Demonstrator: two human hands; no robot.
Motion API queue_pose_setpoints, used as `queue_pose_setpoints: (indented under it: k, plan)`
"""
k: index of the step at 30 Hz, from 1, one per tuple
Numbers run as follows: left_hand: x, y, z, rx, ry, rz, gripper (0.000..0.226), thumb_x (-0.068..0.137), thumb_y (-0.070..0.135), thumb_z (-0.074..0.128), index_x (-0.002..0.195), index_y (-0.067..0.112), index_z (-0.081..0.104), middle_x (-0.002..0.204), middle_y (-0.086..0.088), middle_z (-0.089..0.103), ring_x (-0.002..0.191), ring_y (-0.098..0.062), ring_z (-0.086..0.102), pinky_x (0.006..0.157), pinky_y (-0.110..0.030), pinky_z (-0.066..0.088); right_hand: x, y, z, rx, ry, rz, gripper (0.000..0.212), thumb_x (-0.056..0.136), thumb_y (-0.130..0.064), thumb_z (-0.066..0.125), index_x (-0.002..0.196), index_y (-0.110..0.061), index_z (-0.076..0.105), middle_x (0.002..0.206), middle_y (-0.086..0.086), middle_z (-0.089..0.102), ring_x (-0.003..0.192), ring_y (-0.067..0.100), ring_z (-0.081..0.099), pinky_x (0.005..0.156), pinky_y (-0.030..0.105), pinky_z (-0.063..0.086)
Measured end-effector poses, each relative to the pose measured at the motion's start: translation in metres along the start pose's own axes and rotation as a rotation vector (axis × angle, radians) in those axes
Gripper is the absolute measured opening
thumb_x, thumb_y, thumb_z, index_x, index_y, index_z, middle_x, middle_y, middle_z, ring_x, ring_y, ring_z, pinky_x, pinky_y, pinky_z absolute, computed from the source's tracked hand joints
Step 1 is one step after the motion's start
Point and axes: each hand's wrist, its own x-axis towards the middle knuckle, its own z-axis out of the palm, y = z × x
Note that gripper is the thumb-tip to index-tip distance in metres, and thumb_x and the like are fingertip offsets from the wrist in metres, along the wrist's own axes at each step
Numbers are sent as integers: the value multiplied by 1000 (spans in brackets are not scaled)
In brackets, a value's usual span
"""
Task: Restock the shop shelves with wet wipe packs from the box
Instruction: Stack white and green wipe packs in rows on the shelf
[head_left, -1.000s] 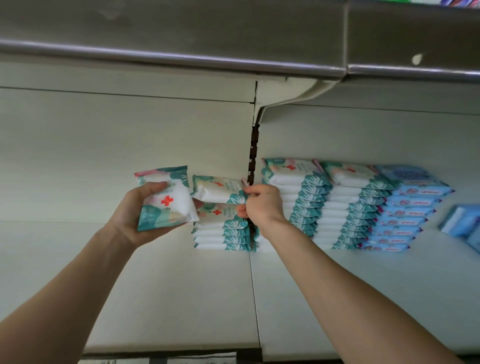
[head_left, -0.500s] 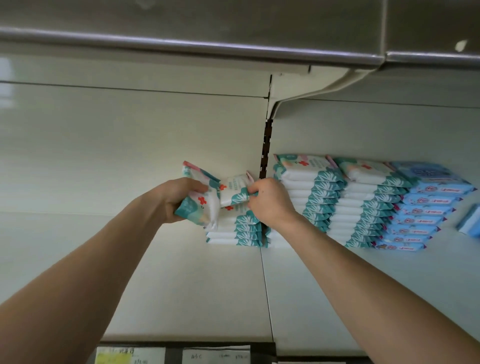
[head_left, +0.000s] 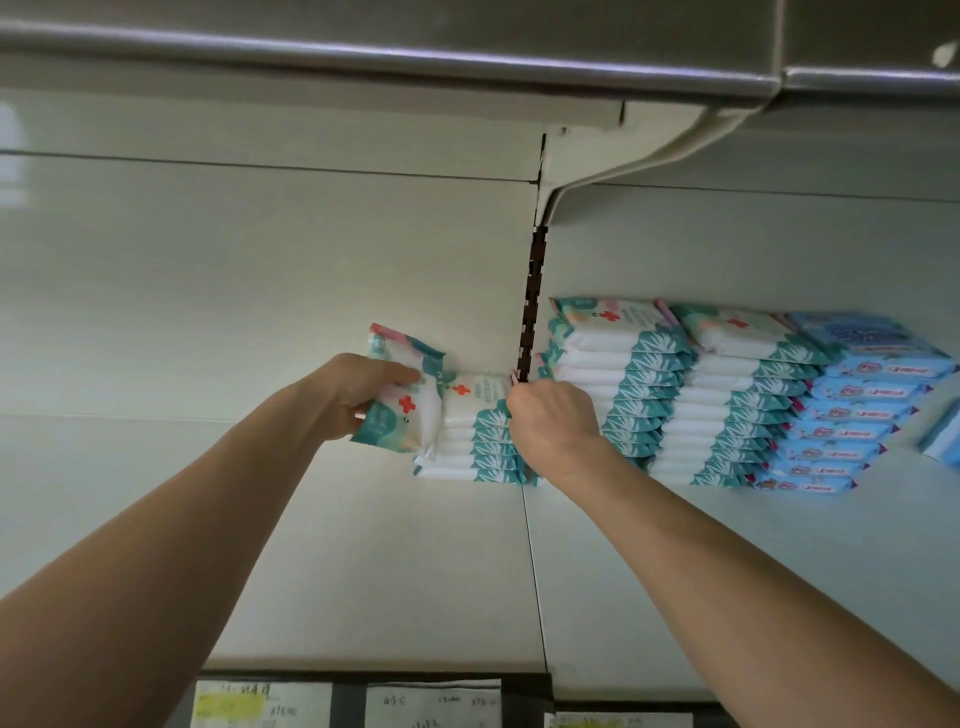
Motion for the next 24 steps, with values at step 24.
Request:
queue_pose_setpoints:
  k: [24]
  plan:
    - [-11,9,-7,-253,-102,18,11,89,-1,60,100,2,59,82,-12,63,66,-17,59,55,-25,57,18,6,-20,761,177,196,12,89,-4,52,92,-9,63,85,12,69,77,29,69,74,43,57]
